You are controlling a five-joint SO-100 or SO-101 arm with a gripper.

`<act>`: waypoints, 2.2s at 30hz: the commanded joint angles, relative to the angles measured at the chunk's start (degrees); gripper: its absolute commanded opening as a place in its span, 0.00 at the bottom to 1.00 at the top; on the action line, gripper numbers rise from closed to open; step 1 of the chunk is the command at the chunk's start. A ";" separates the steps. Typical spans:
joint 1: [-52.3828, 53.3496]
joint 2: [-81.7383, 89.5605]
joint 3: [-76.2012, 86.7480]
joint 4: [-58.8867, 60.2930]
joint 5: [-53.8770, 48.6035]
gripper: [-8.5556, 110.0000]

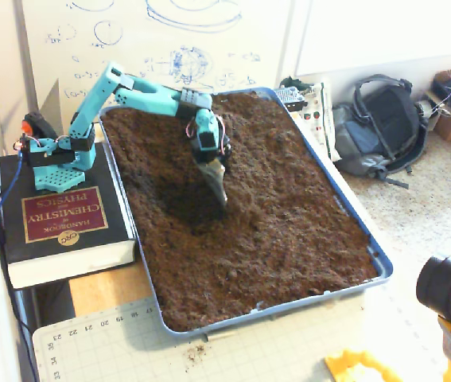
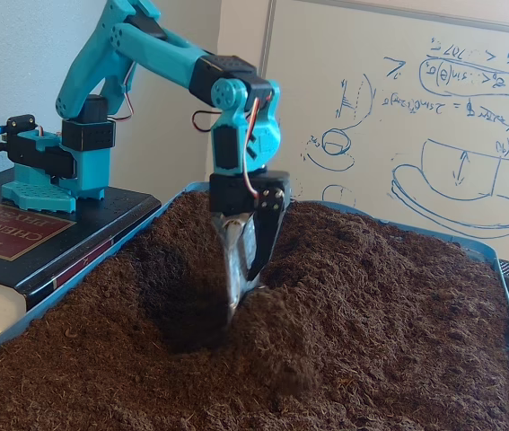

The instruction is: Build a berm.

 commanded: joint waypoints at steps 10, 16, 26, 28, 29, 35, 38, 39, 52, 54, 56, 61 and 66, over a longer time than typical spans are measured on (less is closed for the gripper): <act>-4.57 19.34 -6.50 -1.23 0.35 0.07; -9.05 23.12 -5.71 -1.23 3.08 0.07; -18.98 19.16 -5.89 -11.25 20.57 0.07; -21.45 17.23 -5.63 -16.61 20.74 0.07; -22.59 16.17 -5.63 -19.16 20.83 0.07; -26.81 10.37 -6.24 -30.50 28.56 0.07; -28.48 8.00 -6.42 -33.93 33.22 0.07; -29.36 7.38 -6.42 -34.72 34.28 0.07; -36.30 -4.66 -6.59 -55.46 38.06 0.07; -36.91 -6.42 -6.59 -58.62 37.53 0.07; -37.18 -7.91 -6.68 -61.00 37.44 0.07; -37.09 -11.25 -6.68 -64.51 37.27 0.07; -36.47 -15.82 -6.68 -64.86 37.27 0.07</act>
